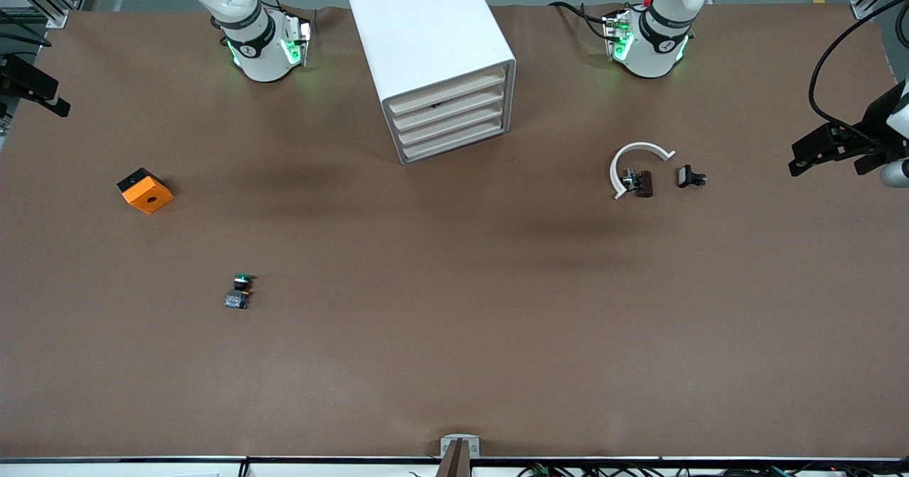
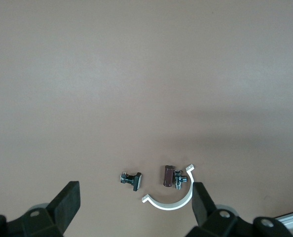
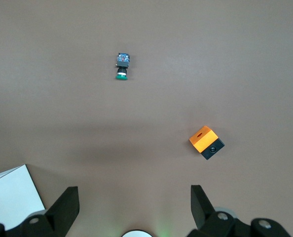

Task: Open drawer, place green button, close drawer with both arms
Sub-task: 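Reach the right gripper toward the green button while the left gripper nears the cabinet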

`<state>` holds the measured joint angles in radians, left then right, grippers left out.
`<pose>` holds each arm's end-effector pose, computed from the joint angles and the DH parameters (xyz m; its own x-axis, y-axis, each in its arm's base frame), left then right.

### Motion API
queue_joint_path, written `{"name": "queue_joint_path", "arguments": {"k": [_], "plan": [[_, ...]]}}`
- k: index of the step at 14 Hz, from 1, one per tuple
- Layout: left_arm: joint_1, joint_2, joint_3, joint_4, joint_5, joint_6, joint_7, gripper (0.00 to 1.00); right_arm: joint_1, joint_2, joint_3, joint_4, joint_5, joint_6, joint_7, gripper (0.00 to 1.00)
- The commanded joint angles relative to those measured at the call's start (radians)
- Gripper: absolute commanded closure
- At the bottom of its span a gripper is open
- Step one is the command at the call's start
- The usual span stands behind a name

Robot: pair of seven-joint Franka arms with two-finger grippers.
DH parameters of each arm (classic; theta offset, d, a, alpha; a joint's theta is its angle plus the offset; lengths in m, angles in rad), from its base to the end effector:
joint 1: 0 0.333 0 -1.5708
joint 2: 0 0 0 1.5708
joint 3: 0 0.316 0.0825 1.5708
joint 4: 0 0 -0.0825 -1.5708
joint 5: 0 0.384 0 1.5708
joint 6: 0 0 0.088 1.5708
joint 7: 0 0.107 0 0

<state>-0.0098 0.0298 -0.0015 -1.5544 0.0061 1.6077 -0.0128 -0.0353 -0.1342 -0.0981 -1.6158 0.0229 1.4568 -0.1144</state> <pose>0.5674 -0.0058 0.6188 0.9997 0.0013 0.0236 0.0014 -1.0000 -0.0058 0.4955 -0.0677 0.6641 0.9997 -0.0152 -0.0211 -0.0160 -0.9991 -0.0386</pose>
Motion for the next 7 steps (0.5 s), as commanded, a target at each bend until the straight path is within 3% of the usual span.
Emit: {"name": "queue_joint_path", "arguments": {"k": [1, 7], "plan": [[0.001, 0.005, -0.009, 0.014, 0.021, -0.017, 0.016, 0.00, -0.015, 0.004, 0.009, 0.010, 0.015, -0.010, -0.016, 0.00], [0.011, 0.031, -0.005, 0.007, 0.015, -0.017, -0.028, 0.00, -0.022, 0.037, 0.008, 0.028, 0.017, -0.007, -0.013, 0.00]]}}
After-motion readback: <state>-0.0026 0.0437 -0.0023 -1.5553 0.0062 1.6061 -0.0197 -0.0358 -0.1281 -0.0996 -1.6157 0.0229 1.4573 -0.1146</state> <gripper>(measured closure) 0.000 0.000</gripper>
